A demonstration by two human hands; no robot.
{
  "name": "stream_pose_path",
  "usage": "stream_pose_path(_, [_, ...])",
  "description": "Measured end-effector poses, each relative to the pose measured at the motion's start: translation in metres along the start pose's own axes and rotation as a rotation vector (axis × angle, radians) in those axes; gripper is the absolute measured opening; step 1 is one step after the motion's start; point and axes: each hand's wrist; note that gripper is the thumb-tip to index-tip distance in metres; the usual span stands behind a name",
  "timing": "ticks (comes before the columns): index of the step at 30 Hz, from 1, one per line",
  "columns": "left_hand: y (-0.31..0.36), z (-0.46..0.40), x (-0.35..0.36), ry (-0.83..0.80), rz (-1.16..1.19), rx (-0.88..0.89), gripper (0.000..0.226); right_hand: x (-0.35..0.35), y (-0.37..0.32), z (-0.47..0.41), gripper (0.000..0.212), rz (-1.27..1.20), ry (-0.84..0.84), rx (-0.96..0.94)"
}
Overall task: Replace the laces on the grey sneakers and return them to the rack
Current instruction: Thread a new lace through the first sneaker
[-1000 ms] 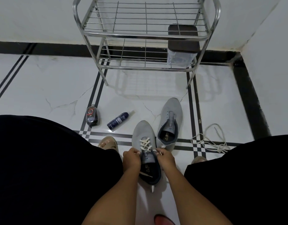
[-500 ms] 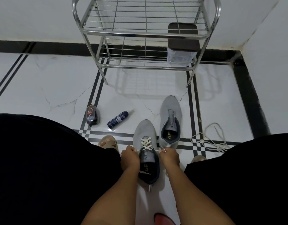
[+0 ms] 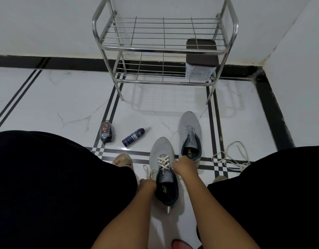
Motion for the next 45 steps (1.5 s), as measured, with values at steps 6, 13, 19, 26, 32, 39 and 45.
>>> stream_pose_path(6, [0.011, 0.011, -0.012, 0.139, -0.127, 0.291, 0.039, 0.0, -0.006, 0.005, 0.019, -0.208, 0.013, -0.108])
stream_pose_path(13, [0.008, 0.017, -0.007, 0.225, -0.26, 0.385, 0.022, 0.014, -0.01, 0.017, 0.013, -0.56, 0.224, -0.218])
stream_pose_path(19, [0.002, 0.006, -0.01, 0.161, 0.132, 0.261, 0.013, 0.011, -0.017, 0.014, 0.016, -0.226, 0.214, -0.402])
stream_pose_path(26, [0.001, -0.004, -0.004, 0.13, 0.294, 0.215, 0.026, 0.047, 0.0, 0.011, 0.013, 0.301, 0.206, -0.378])
stream_pose_path(32, [0.0, -0.005, -0.003, 0.123, 0.289, 0.208, 0.026, 0.053, -0.001, 0.007, 0.018, 0.436, 0.289, -0.391])
stream_pose_path(39, [0.004, 0.009, -0.006, 0.17, 0.007, 0.347, 0.008, 0.055, -0.001, 0.006, 0.016, 0.614, 0.297, -0.505])
stream_pose_path(45, [0.006, 0.012, -0.004, 0.212, 0.076, 0.328, 0.014, 0.054, 0.0, 0.011, 0.02, 0.462, 0.335, -0.538])
Point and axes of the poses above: each hand's wrist, its own z-axis away from the middle knuckle, its own x-axis out of the palm, y = z × x, and after that the axes turned 7 degrees about x, right-handed
